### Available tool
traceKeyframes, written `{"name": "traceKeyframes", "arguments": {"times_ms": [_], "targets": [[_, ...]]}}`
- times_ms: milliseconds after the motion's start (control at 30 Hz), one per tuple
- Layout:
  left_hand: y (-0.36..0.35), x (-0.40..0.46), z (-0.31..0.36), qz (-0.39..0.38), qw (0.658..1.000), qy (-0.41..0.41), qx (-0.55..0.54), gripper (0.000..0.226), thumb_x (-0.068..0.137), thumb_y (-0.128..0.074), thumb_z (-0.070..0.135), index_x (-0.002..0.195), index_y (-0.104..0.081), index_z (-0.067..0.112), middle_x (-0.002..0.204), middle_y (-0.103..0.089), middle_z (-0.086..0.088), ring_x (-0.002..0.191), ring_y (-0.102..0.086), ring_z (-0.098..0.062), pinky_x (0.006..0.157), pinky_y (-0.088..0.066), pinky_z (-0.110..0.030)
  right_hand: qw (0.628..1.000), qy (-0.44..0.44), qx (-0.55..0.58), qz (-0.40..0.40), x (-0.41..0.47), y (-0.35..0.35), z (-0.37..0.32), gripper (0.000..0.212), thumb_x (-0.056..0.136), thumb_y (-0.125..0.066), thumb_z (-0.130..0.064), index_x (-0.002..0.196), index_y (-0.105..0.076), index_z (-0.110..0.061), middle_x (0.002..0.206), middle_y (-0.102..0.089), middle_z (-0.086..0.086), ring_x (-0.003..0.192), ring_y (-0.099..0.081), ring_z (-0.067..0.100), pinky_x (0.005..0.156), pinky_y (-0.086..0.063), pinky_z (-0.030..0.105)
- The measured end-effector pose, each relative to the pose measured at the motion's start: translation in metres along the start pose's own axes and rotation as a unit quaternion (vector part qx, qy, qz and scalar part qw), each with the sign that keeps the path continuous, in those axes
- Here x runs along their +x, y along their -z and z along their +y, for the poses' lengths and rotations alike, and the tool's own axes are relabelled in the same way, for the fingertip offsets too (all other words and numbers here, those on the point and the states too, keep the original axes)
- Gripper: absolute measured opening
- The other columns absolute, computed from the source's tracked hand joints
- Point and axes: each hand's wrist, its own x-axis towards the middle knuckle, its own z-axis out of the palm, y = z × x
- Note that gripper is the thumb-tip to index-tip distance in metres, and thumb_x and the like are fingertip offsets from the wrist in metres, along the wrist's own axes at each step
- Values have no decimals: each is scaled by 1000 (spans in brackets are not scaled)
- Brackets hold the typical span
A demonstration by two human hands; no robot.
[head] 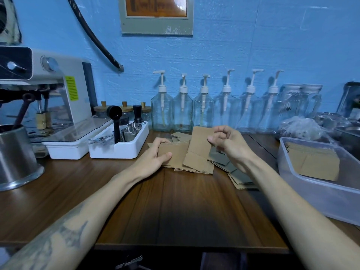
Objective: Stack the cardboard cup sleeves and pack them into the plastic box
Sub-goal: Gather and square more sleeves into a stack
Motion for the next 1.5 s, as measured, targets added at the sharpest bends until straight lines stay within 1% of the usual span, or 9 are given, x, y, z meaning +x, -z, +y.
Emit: {"name": "traceKeyframes", "arguments": {"times_ms": [100, 233, 467, 633, 800, 1033, 1133, 1233, 1500], "targets": [[-1, 0, 0, -7, 1000, 15, -4, 14, 94, -42, 63, 108, -42, 61, 119, -60, 13, 113, -57, -11, 97, -42, -34, 1000, 8, 3, 10, -1, -7, 3, 45, 85, -69, 7, 121, -50, -11, 74, -58, 5, 62, -60, 12, 66, -55, 27], [-2, 0, 1, -17, 1000, 7, -1, 44, 78, -30, 90, 109, -41, 60, 127, -51, 18, 124, -46, -11, 106, -35, -41, 999, -13, -31, -11, -2, -18, 10, 58, 85, -65, 12, 132, -49, -17, 80, -59, 10, 70, -66, 26, 75, -61, 34], [-4, 2, -3, -2, 998, -42, 39, 39, 93, -64, 39, 123, -38, 36, 117, -55, 10, 112, -56, -14, 98, -49, -38, 860, 115, -497, -9, -6, -31, 27, 35, 91, -62, -46, 116, -68, -22, 111, -72, 1, 105, -63, 26, 86, -53, 43], [-4, 3, -5, 8, 997, -75, 29, 38, 94, -64, 28, 126, -45, 34, 116, -60, 12, 110, -58, -6, 101, -48, -38, 848, 194, -494, -21, 2, -29, 27, 70, 91, -60, -49, 152, -31, -29, 134, -46, 1, 124, -43, 19, 99, -41, 40], [-4, 5, -6, 10, 996, -85, 36, 37, 95, -63, 33, 127, -44, 35, 118, -60, 10, 111, -57, -5, 98, -48, -37, 820, 237, -510, -105, 5, -32, 29, 54, 101, -47, -40, 153, -32, -29, 151, -39, -2, 138, -33, 20, 112, -30, 44], [-5, 8, -8, 7, 991, -77, 113, 44, 95, -54, 51, 130, -32, 40, 123, -57, 6, 113, -56, -14, 98, -46, -37, 827, 217, -501, -133, 16, -34, 18, 48, 102, -45, -39, 148, -44, -24, 127, -50, 1, 122, -47, 20, 89, -30, 24], [-5, 10, -10, 19, 988, -90, 122, 40, 93, -55, 53, 124, -36, 37, 119, -57, 8, 105, -52, 2, 88, -44, -31, 831, 203, -499, -142, 18, -36, 15, 48, 101, -49, -41, 146, -46, -24, 121, -50, 0, 117, -48, 18, 83, -28, 23], [-6, 12, -11, 24, 989, -95, 114, 39, 92, -57, 53, 122, -38, 38, 117, -57, 11, 104, -50, 10, 84, -43, -28, 865, 187, -443, -142, 19, -39, 17, 44, 96, -59, -36, 136, -55, -17, 125, -58, 3, 118, -51, 21, 95, -39, 31], [-3, 12, -10, 45, 991, -71, 107, 75, 83, -71, 50, 143, -32, 25, 109, -52, 9, 103, -51, -14, 96, -46, -36, 925, 151, -343, -63, 23, -20, 15, 27, 92, -67, -26, 118, -63, -24, 114, -66, -6, 109, -59, 16, 97, -46, 38]]}}
